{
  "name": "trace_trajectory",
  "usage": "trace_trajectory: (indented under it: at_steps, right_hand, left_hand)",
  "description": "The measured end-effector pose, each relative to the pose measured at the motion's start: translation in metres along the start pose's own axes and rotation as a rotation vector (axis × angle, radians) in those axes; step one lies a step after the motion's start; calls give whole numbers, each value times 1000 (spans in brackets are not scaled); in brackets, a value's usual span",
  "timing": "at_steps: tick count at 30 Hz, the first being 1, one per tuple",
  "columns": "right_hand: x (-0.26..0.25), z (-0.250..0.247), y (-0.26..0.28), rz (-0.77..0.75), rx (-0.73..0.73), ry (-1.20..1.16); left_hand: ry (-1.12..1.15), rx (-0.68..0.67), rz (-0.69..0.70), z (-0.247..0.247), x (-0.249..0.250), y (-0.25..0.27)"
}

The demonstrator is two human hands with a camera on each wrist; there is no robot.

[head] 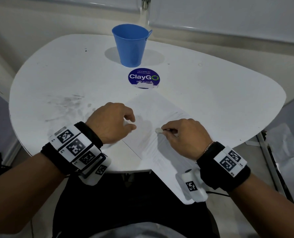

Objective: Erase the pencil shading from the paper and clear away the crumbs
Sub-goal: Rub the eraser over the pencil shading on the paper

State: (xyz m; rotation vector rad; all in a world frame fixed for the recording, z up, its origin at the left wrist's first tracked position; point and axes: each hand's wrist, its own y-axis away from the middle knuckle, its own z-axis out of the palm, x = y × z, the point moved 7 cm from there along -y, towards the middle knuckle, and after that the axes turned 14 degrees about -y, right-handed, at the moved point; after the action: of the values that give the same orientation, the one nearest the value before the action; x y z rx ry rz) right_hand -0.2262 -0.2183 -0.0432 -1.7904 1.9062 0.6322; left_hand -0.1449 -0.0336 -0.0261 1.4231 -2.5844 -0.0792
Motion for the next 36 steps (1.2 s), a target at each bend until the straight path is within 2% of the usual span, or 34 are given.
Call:
trace_trajectory:
  at_steps: [4, 6, 8, 12, 19, 23, 29, 33, 36]
  right_hand:
    - [2, -7, 0, 39, -5, 13]
    - [-6, -9, 2, 9, 28, -18]
    - [-19, -1, 6, -37, -8, -71]
    - [-22, 23, 11, -42, -150, -90]
    - [-12, 20, 4, -3, -54, -64]
    - [-24, 32, 14, -36, -202, -101]
    - [-13, 24, 5, 4, -95, -59]
    - [-22, 35, 8, -42, -119, -88]
    - [-20, 43, 8, -11, -214, -166]
  left_hand:
    - [-94, -76, 34, 14, 13, 5]
    - [-180, -170, 51, 28, 19, 8]
    - [-227, -200, 75, 35, 24, 9]
    - [-249, -195, 112, 36, 29, 8]
    - [-251, -227, 143, 39, 27, 6]
    - [-247, -215, 143, 39, 28, 5]
    - [-238, -208, 126, 40, 27, 2]
    - [-236, -191, 116, 39, 27, 1]
    - [-235, -180, 116, 39, 27, 2]
